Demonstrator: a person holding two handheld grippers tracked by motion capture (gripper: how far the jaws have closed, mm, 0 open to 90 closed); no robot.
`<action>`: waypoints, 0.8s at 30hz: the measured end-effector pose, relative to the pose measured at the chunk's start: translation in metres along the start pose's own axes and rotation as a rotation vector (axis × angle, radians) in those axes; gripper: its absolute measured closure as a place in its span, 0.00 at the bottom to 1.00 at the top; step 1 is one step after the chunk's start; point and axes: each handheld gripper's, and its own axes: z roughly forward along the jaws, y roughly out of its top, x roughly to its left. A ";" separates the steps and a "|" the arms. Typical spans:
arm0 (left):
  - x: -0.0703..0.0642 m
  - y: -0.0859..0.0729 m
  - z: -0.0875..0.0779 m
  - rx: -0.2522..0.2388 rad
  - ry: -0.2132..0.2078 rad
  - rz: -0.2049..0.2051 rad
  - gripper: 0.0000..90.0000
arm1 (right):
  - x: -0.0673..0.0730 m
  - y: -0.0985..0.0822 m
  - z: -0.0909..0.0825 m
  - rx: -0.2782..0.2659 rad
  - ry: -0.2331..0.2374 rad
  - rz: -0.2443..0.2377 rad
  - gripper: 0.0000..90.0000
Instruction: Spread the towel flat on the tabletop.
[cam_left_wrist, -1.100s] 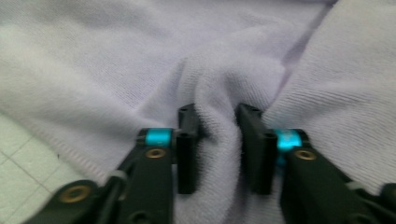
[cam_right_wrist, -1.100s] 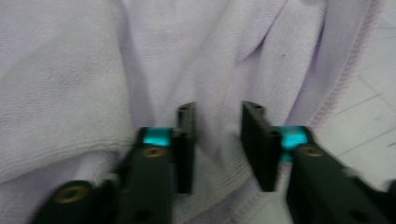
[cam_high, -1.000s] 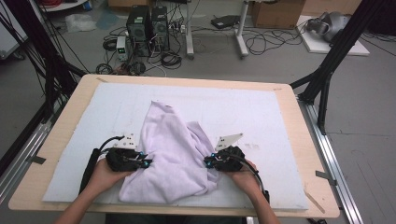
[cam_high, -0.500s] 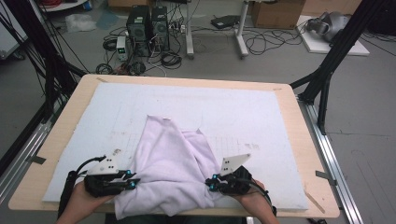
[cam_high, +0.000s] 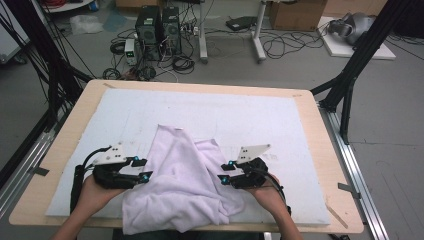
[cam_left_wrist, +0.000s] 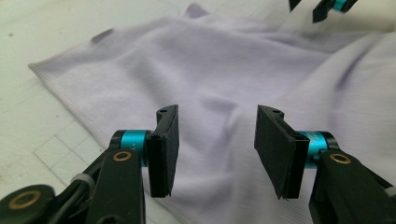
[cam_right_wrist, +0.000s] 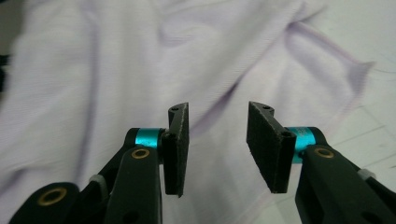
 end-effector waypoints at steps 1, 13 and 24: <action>0.005 0.000 0.007 0.018 -0.004 -0.009 0.56 | -0.004 0.000 0.003 0.001 -0.010 0.005 0.65; 0.014 -0.010 0.048 0.166 0.032 0.029 0.72 | -0.022 -0.009 0.028 0.105 -0.032 0.036 0.74; 0.012 -0.020 0.034 0.146 0.026 0.024 0.97 | -0.014 -0.010 0.015 0.113 -0.063 0.011 0.97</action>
